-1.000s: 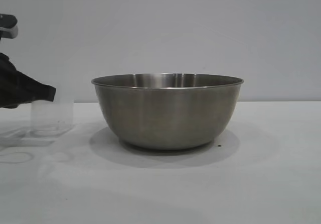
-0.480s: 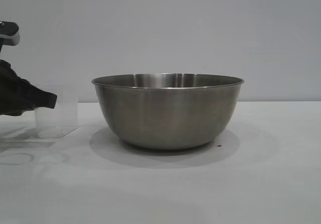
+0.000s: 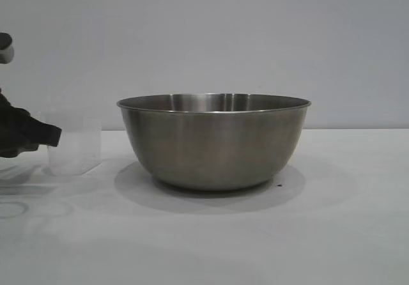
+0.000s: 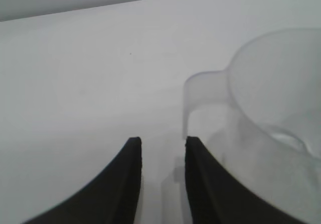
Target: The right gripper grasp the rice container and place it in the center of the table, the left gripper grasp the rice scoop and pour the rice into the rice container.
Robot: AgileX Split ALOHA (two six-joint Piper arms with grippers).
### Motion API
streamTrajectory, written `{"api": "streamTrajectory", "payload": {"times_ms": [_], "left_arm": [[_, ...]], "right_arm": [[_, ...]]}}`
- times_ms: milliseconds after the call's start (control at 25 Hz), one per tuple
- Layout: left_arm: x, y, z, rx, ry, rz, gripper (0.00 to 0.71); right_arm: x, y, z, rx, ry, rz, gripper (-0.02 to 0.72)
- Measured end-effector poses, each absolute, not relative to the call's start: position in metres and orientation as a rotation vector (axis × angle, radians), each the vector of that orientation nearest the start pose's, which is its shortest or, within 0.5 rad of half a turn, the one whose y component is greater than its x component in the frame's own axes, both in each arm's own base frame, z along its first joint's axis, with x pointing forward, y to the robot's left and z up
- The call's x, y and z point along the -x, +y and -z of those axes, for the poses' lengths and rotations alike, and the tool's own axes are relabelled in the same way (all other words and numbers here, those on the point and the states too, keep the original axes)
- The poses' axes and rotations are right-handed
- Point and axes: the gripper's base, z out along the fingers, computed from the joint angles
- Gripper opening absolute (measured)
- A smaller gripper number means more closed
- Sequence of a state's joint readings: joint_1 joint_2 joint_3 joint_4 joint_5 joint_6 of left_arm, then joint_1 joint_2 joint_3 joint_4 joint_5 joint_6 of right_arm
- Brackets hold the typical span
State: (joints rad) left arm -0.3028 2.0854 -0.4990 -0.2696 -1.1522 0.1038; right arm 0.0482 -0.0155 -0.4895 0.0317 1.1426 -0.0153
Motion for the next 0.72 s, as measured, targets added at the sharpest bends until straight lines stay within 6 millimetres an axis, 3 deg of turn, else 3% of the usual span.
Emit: {"api": "streamTrajectory", "payload": {"times_ms": [40, 120, 160, 520, 720], "left_arm": [[-0.285, -0.066, -0.073, -0.119, 1.914, -0.028, 0.211], [-0.281, -0.065, -0.081, -0.116, 1.902, -0.025, 0.195], [-0.278, -0.064, -0.083, -0.115, 1.899, -0.025, 0.237], [-0.25, -0.061, -0.121, -0.169, 1.816, 0.033, 0.225], [-0.239, -0.058, -0.131, -0.17, 1.792, 0.041, 0.225]], "right_arm": [[0.01, 0.002, -0.268, 0.071, 2.12, -0.058, 0.425], [0.01, 0.002, -0.268, 0.071, 2.12, -0.058, 0.425], [0.01, 0.002, -0.268, 0.071, 2.12, -0.058, 0.425], [0.01, 0.002, -0.268, 0.071, 2.12, -0.058, 0.425], [0.01, 0.002, -0.268, 0.071, 2.12, -0.058, 0.425]]}}
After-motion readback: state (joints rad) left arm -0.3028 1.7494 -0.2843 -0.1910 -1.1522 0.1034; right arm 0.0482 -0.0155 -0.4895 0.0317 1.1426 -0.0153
